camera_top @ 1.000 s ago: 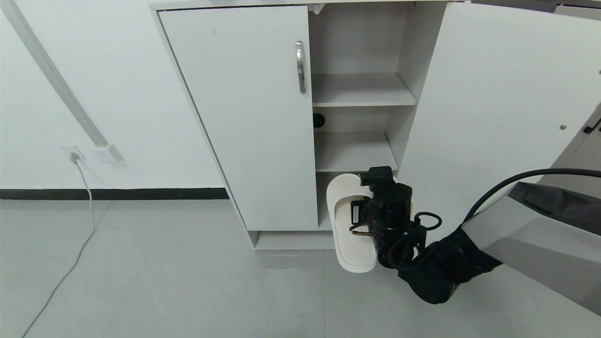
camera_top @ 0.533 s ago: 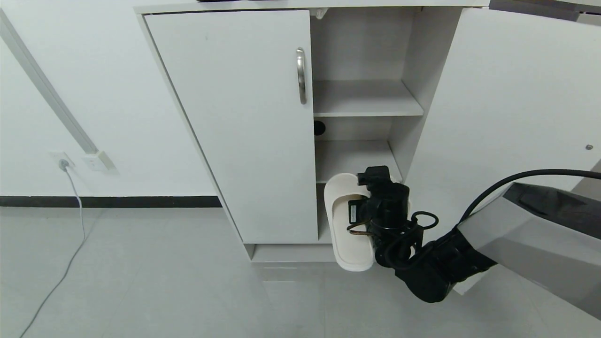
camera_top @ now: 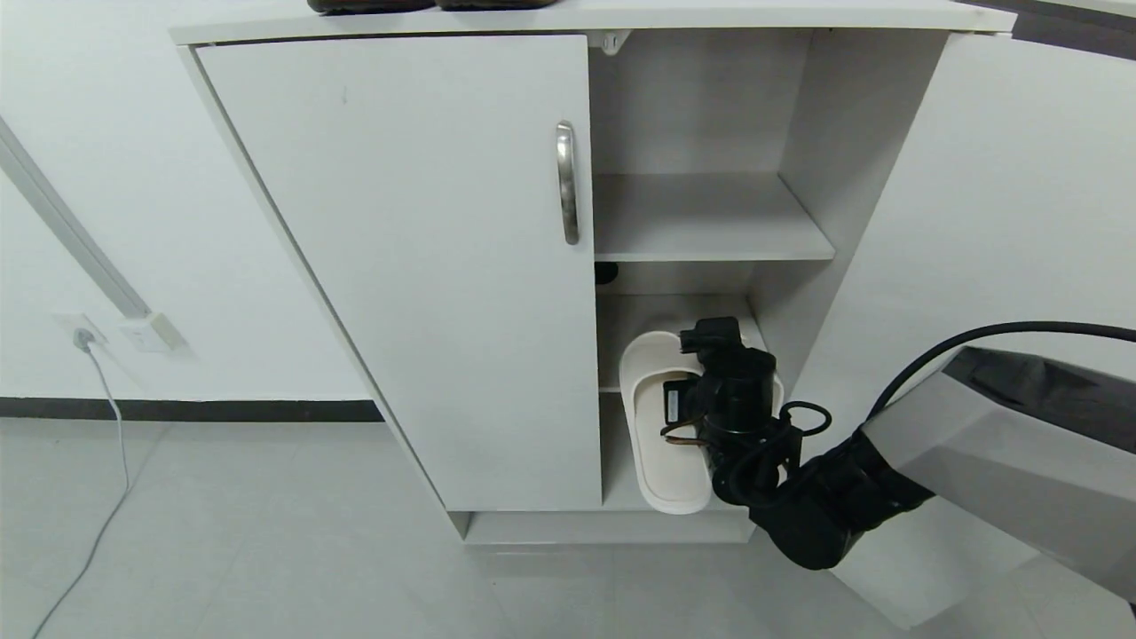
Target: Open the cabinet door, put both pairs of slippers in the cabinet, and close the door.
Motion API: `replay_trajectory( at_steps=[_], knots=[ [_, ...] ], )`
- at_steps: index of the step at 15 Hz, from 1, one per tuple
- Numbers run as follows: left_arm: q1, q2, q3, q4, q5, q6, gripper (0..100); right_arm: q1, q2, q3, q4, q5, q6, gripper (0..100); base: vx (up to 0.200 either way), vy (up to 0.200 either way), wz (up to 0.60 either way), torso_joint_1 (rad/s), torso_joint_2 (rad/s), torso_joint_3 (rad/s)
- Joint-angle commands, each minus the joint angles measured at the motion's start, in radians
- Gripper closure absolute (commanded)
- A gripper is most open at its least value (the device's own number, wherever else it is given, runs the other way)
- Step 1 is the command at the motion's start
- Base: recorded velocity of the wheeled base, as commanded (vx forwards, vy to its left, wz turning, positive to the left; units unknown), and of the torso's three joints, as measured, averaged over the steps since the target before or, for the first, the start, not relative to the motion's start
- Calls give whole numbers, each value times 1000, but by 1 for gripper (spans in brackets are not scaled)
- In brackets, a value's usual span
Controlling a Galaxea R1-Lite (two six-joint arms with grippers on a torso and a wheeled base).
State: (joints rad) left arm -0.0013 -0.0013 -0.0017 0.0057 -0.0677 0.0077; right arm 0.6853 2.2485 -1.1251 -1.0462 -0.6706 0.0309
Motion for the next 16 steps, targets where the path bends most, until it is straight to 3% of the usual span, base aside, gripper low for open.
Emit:
replay_trajectory(
  at_steps=[1,7,10,16],
  knots=[
    [1,1,0,0,2,0,100,-12,25,-12,-3,11,0,100,200,0,0,2,2,2],
    [1,1,0,0,3,-6,100,-72,129,-88,2,82,0,100,33,0,0,1,0,0],
    [1,1,0,-1,3,-5,100,-109,195,-193,21,98,-2,100,0,0,0,0,0,0],
    [1,1,0,0,3,-3,100,-155,232,-420,212,135,0,100,0,0,0,0,0,0]
  ],
)
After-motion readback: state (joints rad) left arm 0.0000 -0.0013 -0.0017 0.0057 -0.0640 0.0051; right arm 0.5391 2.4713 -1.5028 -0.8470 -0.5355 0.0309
